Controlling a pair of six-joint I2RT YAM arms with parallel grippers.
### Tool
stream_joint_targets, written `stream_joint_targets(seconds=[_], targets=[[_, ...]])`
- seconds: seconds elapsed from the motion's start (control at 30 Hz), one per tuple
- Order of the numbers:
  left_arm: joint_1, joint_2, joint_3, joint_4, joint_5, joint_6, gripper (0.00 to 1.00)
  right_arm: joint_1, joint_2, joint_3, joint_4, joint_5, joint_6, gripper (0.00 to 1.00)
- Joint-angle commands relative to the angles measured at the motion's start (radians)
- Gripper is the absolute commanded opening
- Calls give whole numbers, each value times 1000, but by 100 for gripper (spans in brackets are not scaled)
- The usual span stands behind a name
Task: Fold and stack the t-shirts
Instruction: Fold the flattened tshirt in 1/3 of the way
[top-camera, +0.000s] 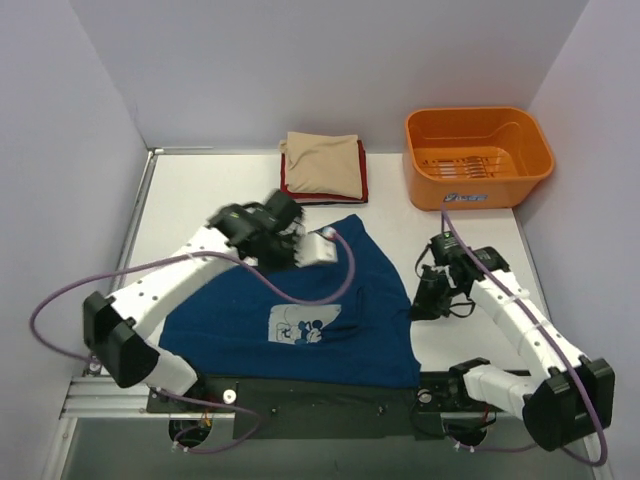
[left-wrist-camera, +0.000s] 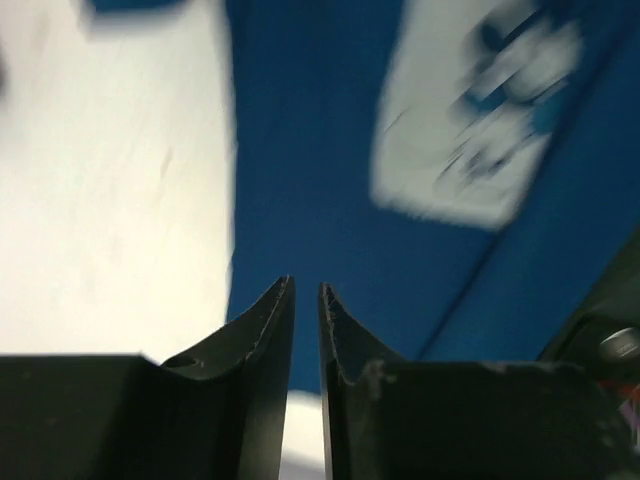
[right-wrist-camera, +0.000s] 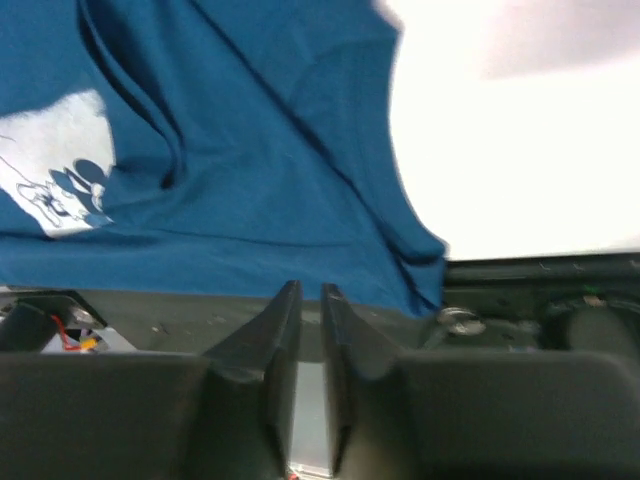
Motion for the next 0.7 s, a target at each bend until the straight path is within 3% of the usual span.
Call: stream_joint_targets(seconds=[0.0,0.1,0.2,0.4,0.67], targets=[[-322,90,11,206,281,-333,25,122,95,-83,280,-68,64,3],[-406,116,-58,389,376,-402,25,122,136,-233,437,-145,140,0],[-414,182,-129,577,405,-479,27,112,155,-315,557,-151,173,0],[-445,351,-135,696,388,-545,29,107,221,-427,643,-157,207,0],[-474,429,-183,760,341,-527,33,98,258,-476,649,-142,221,0]])
